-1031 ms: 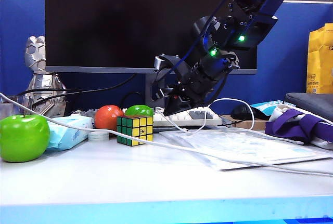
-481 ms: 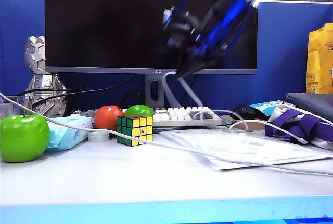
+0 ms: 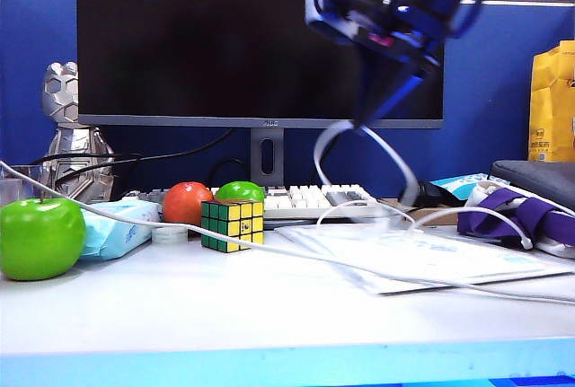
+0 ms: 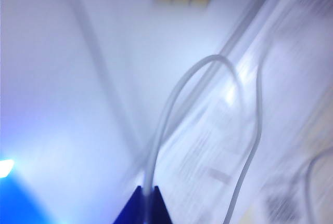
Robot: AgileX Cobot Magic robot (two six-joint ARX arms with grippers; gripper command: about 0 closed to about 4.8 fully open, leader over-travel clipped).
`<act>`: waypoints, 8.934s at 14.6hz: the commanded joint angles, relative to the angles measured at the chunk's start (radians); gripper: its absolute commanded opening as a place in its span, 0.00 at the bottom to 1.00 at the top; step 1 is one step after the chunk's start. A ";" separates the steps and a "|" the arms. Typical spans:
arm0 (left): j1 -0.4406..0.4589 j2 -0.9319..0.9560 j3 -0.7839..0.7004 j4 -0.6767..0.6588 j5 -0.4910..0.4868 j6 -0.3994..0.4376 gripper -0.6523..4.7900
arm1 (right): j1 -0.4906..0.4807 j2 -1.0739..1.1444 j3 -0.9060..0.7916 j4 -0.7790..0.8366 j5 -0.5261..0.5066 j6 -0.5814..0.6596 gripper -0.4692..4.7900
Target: Pick up the Type-C charging cable and the charging base, insert one end of the Type-C charger into the corresponding slot on the base, and finally place the plugged-in charger back on the table.
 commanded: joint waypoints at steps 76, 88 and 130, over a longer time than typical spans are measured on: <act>-0.001 -0.035 0.005 0.079 0.031 -0.003 0.11 | -0.030 -0.064 -0.042 0.230 -0.172 0.850 0.08; -0.001 -0.037 0.005 0.071 0.032 -0.010 0.11 | -0.037 0.140 -0.043 0.077 -0.053 1.109 0.72; -0.001 -0.043 0.005 0.064 0.034 -0.013 0.11 | -0.028 -0.009 -0.044 0.407 -0.145 -0.050 0.09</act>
